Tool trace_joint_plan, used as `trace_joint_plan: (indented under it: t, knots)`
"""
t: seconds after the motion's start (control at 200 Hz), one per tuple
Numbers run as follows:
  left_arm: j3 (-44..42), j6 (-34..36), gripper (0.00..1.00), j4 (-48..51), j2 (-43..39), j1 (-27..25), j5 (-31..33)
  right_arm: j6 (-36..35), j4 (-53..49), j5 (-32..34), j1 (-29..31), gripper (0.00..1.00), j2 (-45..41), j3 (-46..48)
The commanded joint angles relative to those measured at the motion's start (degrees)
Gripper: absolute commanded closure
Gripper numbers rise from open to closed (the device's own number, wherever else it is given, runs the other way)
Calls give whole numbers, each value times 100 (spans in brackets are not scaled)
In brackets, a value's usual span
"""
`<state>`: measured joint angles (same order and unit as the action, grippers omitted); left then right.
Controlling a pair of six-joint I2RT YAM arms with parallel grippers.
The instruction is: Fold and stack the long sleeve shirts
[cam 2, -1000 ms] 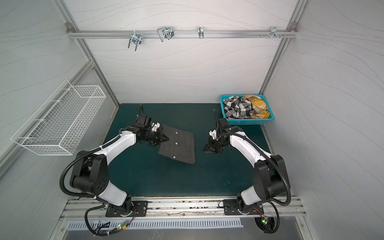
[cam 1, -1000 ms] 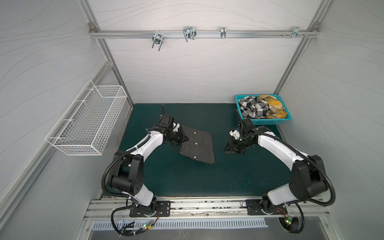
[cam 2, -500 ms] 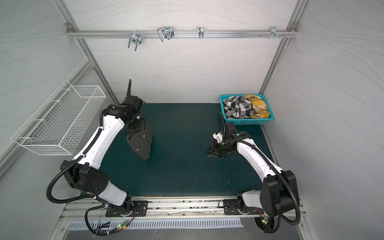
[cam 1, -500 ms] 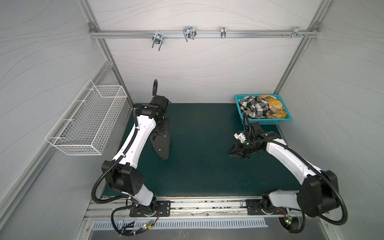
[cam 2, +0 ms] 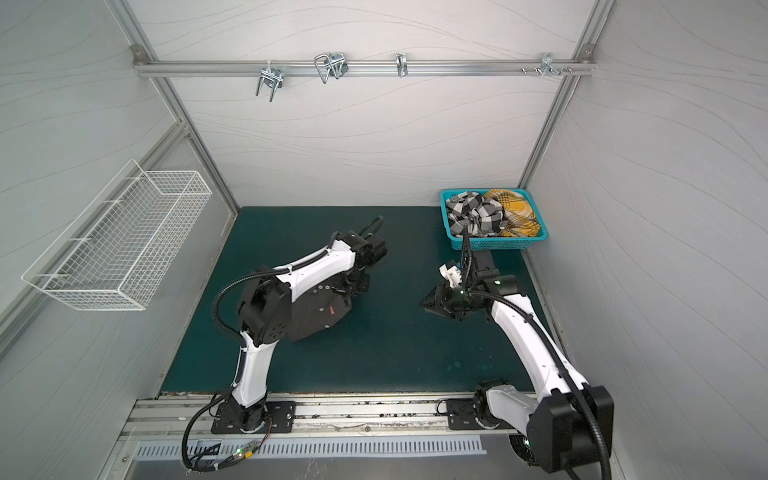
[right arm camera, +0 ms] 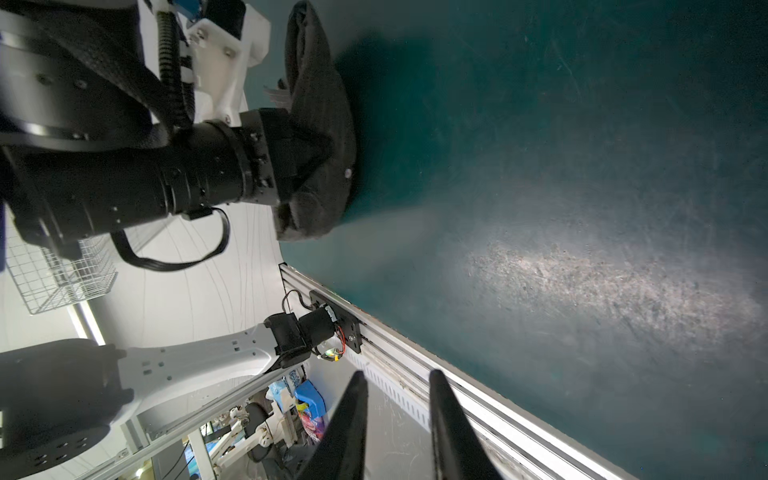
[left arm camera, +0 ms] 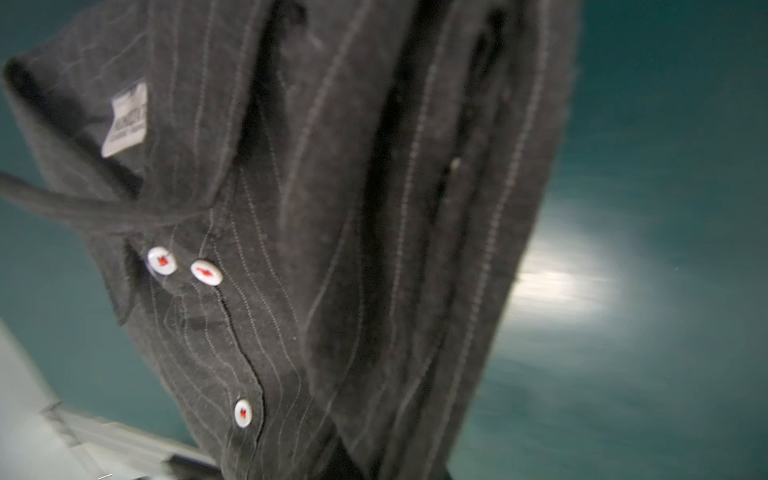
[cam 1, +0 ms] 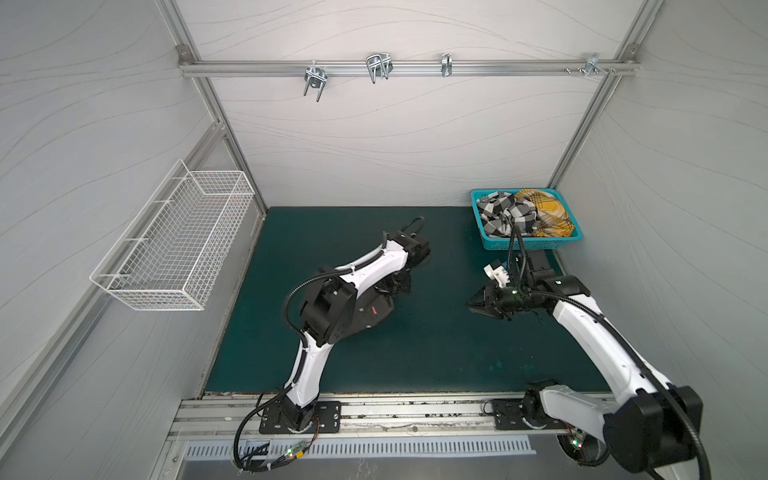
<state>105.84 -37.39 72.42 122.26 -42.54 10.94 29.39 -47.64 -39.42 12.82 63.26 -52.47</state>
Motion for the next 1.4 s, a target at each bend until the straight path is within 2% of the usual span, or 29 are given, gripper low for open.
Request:
trace_joint_plan:
  t: [0.0, 0.035, 0.05, 0.07, 0.18, 0.235, 0.3, 0.37, 0.44, 0.47, 0.525, 0.595, 0.66, 0.765, 0.825, 0.9, 1.066, 1.261, 1.396]
  knots:
    - [715, -1040, 74, -329, 514, -471, -595, 58, -233, -61, -120, 64, -200, 140]
    - [757, -1141, 58, -422, 690, -561, -758, 36, -300, -43, -168, 58, -239, 148]
    - [738, -1160, 46, -523, 733, -606, -849, 22, -326, -36, -178, 54, -269, 156]
    - [728, -1157, 40, -633, 779, -650, -964, 19, -354, -16, -203, 51, -310, 158]
    - [997, -1192, 29, -949, 756, -834, -1303, -12, -574, 117, -314, 42, -535, 110]
    - [1288, -1138, 16, -834, 625, -823, -1308, -47, -729, 245, -341, 41, -618, 30]
    - [1508, -997, 15, -621, 341, -737, -1149, -40, -809, 376, -329, 41, -666, -9]
    - [1246, -917, 15, -556, -170, -495, -1086, -38, -830, 536, -241, 41, -576, -18]
    - [356, -855, 22, -877, -975, -53, -1122, -71, -879, 869, 59, 44, -295, -136]
    - [-282, -802, 27, -1177, -1336, 175, -1213, -71, -877, 1023, 248, 45, -141, -214]
    - [-1309, -759, 46, -1730, -1973, 634, -1470, -40, -836, 1265, 599, 48, 206, -412]
    - [-2333, -702, 67, -2344, -2448, 1178, -2214, 53, -712, 1540, 1013, 54, 676, -707]
    - [-2889, -586, 81, -2621, -2603, 1481, -2663, 158, -490, 1716, 1306, 59, 1110, -934]
    - [-3289, -304, 93, -2786, -2595, 1688, -2847, 165, -297, 1940, 1652, 62, 1999, -1376]
    - [-3533, -269, 96, -3011, -2598, 1814, -2925, 91, -265, 2006, 1729, 62, 2549, -1627]
    - [-3809, -292, 99, -3339, -2541, 2014, -3152, 119, -117, 2019, 1759, 57, 3050, -1767]
    - [-4080, -156, 100, -3610, -2404, 2127, -3357, 95, 229, 1910, 1911, 52, 3580, -1989]
    - [-4495, -217, 100, -3928, -2389, 2128, -3534, 73, 196, 2153, 2132, 61, 4101, -2074]
    - [-4672, -247, 100, -4056, -2387, 2136, -3570, 91, 290, 2222, 2154, 64, 4299, -1960]
